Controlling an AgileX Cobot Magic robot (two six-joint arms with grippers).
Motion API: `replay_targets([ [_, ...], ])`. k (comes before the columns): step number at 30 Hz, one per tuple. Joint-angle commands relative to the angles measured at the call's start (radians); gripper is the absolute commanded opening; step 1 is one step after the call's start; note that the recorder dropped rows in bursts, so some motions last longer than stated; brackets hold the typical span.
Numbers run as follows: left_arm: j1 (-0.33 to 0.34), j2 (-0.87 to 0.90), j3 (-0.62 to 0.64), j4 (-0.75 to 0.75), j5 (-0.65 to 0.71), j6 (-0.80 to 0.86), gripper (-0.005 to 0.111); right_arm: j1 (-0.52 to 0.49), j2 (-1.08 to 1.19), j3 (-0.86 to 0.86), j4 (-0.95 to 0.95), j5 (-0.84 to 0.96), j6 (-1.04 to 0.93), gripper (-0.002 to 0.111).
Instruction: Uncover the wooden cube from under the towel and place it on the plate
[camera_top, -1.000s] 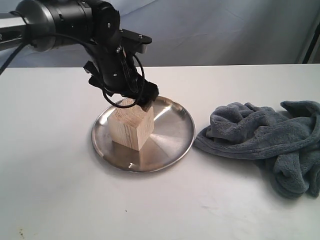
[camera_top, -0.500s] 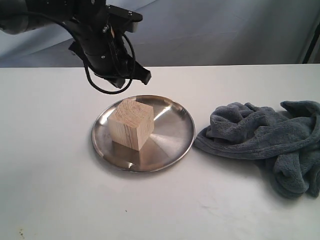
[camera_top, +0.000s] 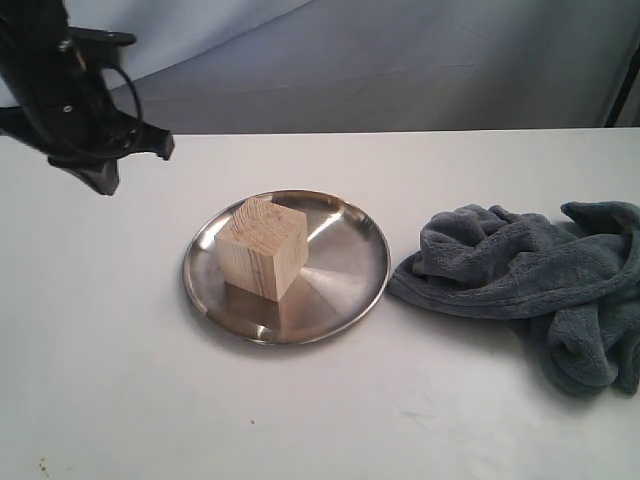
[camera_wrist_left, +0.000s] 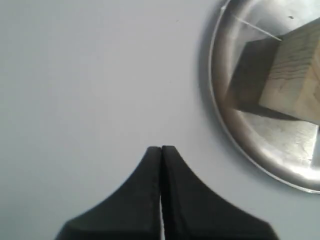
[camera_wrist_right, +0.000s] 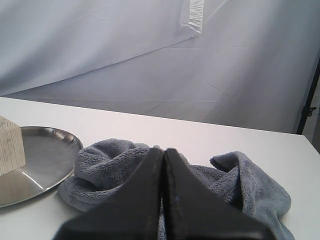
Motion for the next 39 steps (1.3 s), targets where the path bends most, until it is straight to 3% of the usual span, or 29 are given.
replay_targets([
  [1, 0.080, -0.102, 0.128, -0.018, -0.062, -0.023, 0.000, 0.003, -0.004, 0.003, 0.006, -0.006, 0.001, 0.000],
  [10, 0.186, -0.328, 0.413, -0.021, -0.190, -0.021, 0.000, 0.003, -0.004, 0.003, 0.006, -0.006, 0.001, 0.000],
  [22, 0.190, -0.637, 0.694, -0.028, -0.290, 0.003, 0.000, 0.003, -0.004, 0.003, 0.006, -0.006, 0.001, 0.000],
  [33, 0.190, -0.995, 0.853, -0.028, -0.294, 0.002, 0.000, 0.003, -0.004, 0.003, 0.006, -0.006, 0.001, 0.000],
  [39, 0.190, -1.249, 0.875, -0.024, -0.314, 0.005, 0.000, 0.003, -0.004, 0.003, 0.006, -0.006, 0.001, 0.000],
])
